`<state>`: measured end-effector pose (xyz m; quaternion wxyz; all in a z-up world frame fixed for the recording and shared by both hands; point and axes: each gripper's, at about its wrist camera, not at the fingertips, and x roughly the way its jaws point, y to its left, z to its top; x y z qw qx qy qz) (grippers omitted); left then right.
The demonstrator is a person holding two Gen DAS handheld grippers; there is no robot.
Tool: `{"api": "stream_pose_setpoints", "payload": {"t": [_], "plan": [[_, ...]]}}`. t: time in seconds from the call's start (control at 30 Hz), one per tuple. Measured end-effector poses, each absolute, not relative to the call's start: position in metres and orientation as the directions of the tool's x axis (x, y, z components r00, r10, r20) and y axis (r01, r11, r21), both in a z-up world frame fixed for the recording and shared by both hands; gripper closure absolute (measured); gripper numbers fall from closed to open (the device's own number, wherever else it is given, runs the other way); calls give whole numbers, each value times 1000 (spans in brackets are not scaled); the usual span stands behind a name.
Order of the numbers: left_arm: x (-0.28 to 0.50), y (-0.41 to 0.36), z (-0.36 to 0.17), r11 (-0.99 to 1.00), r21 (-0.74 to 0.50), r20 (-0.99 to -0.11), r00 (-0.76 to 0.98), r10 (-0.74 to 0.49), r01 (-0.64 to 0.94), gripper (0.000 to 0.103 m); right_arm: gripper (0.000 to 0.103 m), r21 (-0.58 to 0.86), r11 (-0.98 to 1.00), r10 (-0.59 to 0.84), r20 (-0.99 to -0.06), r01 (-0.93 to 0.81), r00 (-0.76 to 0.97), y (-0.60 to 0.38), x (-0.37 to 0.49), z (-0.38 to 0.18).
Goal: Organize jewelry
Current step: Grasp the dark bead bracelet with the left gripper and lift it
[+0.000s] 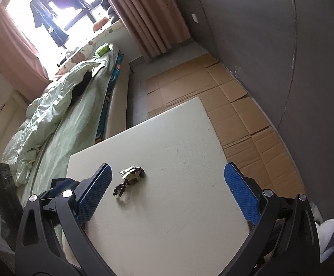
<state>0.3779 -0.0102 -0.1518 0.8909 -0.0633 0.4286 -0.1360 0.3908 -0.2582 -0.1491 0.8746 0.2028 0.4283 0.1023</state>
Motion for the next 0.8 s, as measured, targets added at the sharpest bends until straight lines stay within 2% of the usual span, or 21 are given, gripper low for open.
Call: {"api": "stream_pose_setpoints", "payload": {"t": [0.07,0.2,0.47,0.53,0.6,0.67,0.7,0.8], "plan": [[381,-16,-162,952,-230,-757,577,-307,204,43,5,433,901,351,-715,-12,605,-255,394,-153],[389,-27,-180,946,-233,-777,542,-319,223,43,15,430,902,360,-728,-19,584,-249,402,-162],[407,-42,-213,948,-208,-820,486,-303,241,44,16,417,908,367,-745,-42,557,-233,416,-171],[409,-44,-216,950,-188,-820,492,-291,248,51,16,411,910,371,-748,-56,550,-227,419,-172],[408,-46,-217,959,-133,-828,504,-246,248,63,23,404,912,375,-755,-69,538,-220,423,-175],[407,-43,-216,964,-114,-837,500,-224,241,89,23,400,913,377,-763,-74,526,-215,427,-179],[407,-39,-216,958,-150,-841,478,-253,243,94,23,399,914,377,-766,-75,521,-213,428,-181],[406,-31,-214,945,-210,-838,452,-306,251,97,23,389,917,378,-769,-91,515,-206,431,-182]]}}
